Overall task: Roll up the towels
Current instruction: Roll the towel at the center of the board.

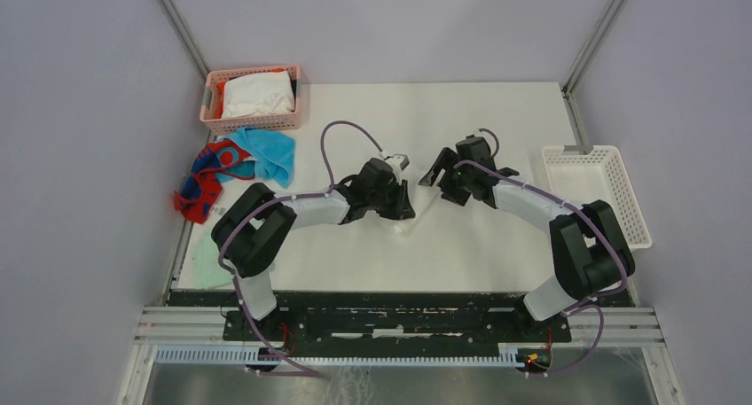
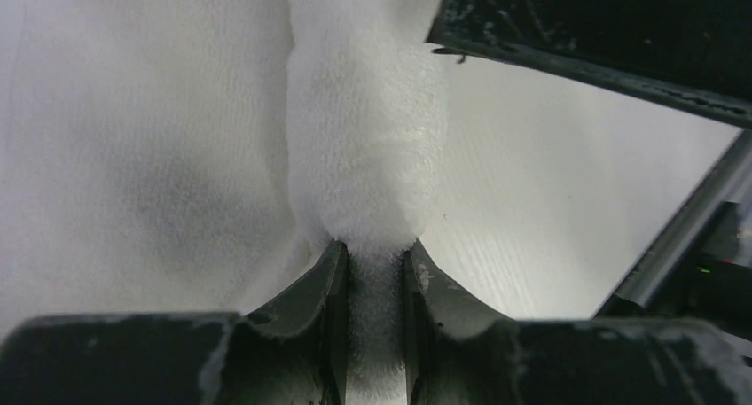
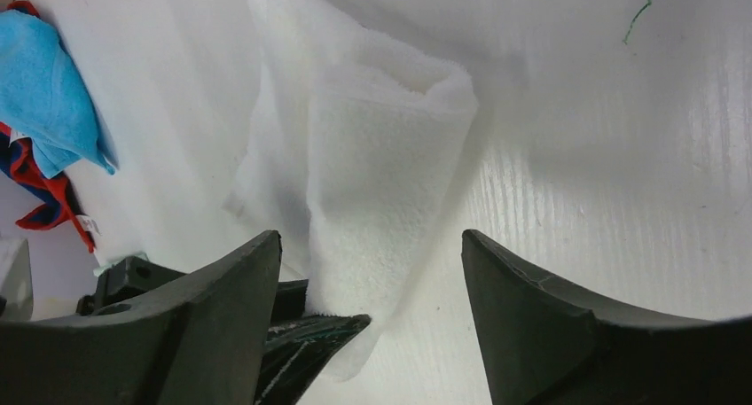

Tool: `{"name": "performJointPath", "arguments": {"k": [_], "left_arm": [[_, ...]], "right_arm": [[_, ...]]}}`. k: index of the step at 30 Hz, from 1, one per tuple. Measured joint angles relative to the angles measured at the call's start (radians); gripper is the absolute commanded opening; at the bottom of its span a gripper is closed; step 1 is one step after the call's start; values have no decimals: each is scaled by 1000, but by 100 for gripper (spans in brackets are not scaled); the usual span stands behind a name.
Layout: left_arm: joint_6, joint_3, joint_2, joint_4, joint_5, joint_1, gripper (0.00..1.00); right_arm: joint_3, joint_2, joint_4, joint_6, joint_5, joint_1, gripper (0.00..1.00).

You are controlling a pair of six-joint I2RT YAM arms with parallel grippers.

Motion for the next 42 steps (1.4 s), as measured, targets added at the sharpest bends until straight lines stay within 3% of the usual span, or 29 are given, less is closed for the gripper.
{"name": "performJointPath", "arguments": {"k": [7, 11, 17, 25, 34, 42], "left_arm": [[-194, -48, 57, 153, 263, 116, 18], [-255, -49, 89, 198, 330, 134, 18], [-293, -48, 110, 222, 363, 135, 18], [-295, -44, 112, 212, 357, 135, 19], [-299, -44, 112, 209, 355, 133, 20], [-339, -77, 108, 256, 354, 133, 27]], "right_arm": [[-49, 18, 90, 27, -21, -10, 92], [-44, 67, 114, 49, -16, -10, 97], [48, 148, 23, 59, 37, -3, 95], [257, 232, -192, 58, 151, 29, 79], [347, 312, -359, 59, 214, 51, 70], [381, 334, -408, 54, 236, 58, 39]]}}
